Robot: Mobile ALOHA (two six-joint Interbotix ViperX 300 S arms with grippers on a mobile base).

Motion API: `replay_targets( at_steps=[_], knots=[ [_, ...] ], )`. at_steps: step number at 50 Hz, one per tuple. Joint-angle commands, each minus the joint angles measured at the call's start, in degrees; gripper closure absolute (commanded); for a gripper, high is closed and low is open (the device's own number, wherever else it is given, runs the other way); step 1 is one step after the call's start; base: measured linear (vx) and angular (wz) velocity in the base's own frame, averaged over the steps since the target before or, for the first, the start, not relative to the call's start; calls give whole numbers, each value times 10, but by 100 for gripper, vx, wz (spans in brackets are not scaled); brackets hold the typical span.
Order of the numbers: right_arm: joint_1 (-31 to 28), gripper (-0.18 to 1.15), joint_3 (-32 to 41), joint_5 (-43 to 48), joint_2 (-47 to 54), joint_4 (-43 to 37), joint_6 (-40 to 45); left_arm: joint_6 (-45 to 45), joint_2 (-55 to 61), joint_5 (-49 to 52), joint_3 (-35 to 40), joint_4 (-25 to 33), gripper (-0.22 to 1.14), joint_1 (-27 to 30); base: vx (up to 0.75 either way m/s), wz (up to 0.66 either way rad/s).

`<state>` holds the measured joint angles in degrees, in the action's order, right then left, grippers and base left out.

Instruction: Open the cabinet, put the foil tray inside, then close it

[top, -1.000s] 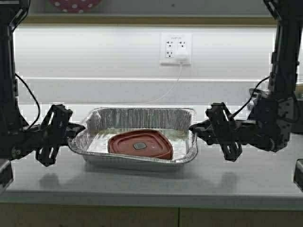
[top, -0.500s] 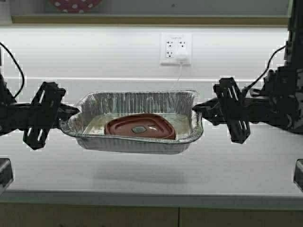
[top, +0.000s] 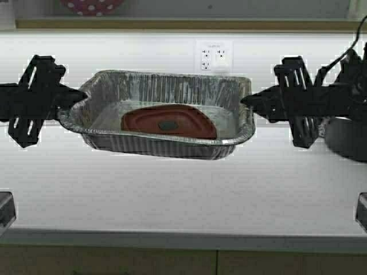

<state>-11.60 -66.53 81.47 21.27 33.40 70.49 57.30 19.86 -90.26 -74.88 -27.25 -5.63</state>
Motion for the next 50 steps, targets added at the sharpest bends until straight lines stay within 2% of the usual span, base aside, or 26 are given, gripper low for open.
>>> replay_targets(
  at_steps=[1,8,16,26,31,36,45,50],
  knots=[
    [2,89,-11,-8,-46,9,9,1,-57,14,-35,-7,89,-4,-1,0],
    [2,89,-32,-15,-83,11,30,10,-111,44,-72,-7,89,-3,-1,0],
    [2,89,-47,-63,-163,18,56,28,-180,79,-95,-8,89,-4,-1,0],
    [2,89,-40,-169,-276,43,108,79,-266,133,-91,-26,88,-3,-1,1],
    [2,89,-34,-185,-307,52,135,97,-318,170,-79,-37,88,-4,-1,1],
    [2,89,-25,-187,-324,54,154,118,-373,236,-60,-42,88,-7,-1,0],
    [2,89,-18,-199,-357,57,181,168,-490,396,1,-43,88,-62,-1,0],
    [2,89,-4,-210,-379,62,207,173,-530,494,35,-43,88,-75,0,0]
  ],
)
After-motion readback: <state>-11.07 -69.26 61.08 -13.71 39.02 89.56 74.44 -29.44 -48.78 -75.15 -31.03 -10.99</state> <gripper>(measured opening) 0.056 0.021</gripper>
